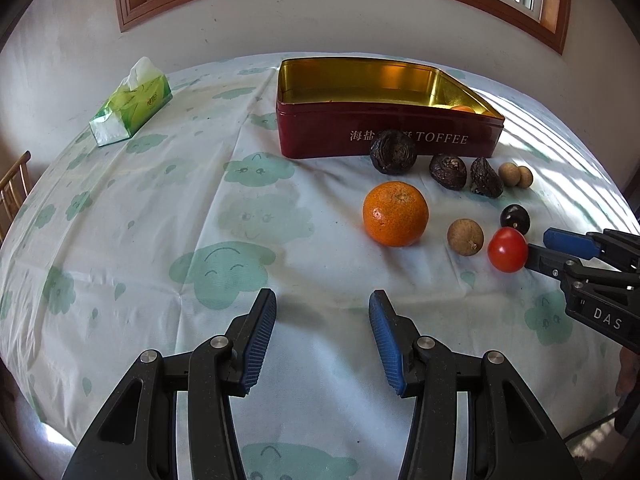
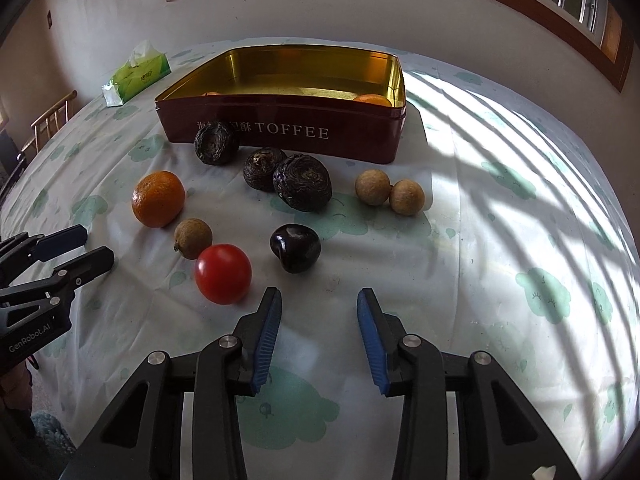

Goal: Organize fruits
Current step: 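Move the right tool back and grasp the dark plum, then grasp an orange with the left tool while the right tool holds the plum, then carry the plum and the orange over the tin with both tools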

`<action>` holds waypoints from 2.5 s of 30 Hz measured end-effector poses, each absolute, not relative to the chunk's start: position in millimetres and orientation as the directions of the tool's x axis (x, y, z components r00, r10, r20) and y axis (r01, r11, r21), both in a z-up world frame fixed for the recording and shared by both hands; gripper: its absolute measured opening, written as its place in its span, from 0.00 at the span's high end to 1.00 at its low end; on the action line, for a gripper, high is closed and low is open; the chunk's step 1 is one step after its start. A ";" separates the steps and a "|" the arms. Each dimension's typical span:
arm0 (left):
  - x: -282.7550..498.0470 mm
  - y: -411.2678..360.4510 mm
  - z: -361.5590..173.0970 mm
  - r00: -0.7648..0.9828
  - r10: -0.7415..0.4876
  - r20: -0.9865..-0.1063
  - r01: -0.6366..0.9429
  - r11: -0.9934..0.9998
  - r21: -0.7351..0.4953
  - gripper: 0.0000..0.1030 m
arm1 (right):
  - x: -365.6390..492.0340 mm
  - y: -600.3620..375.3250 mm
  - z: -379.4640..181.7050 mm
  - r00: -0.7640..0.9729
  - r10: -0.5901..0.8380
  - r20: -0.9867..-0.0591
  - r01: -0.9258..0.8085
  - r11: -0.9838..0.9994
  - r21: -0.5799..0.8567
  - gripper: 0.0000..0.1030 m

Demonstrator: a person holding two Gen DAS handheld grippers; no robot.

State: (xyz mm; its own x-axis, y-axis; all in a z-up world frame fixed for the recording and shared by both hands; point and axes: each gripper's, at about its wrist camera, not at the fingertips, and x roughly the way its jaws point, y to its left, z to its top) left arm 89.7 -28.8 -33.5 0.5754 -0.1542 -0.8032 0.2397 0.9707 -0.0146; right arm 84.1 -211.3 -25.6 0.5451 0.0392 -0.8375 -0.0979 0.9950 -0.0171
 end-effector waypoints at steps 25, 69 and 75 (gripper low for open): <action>102.8 -63.6 -34.8 0.571 -0.215 -0.792 0.301 0.953 -0.042 0.50 | 93.7 -229.2 -28.2 0.590 0.016 -0.807 -0.048 0.999 -0.015 0.76; 119.6 -74.9 -37.5 0.620 -0.210 -0.756 0.308 0.951 -0.012 0.61 | 100.0 -246.4 -29.2 0.622 -0.023 -0.782 0.004 1.000 -0.026 0.75; 120.5 -75.0 -37.3 0.614 -0.217 -0.759 0.310 0.951 -0.022 0.61 | 101.3 -246.0 -29.7 0.619 -0.029 -0.785 0.004 0.999 -0.034 0.75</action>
State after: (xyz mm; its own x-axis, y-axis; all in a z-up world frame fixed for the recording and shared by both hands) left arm 120.5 -75.0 -37.3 0.6139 -0.2174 -0.7589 0.3095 0.9506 -0.0220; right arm 101.3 -246.0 -29.7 0.6191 -0.0291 -0.7848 0.0035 0.9994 -0.0342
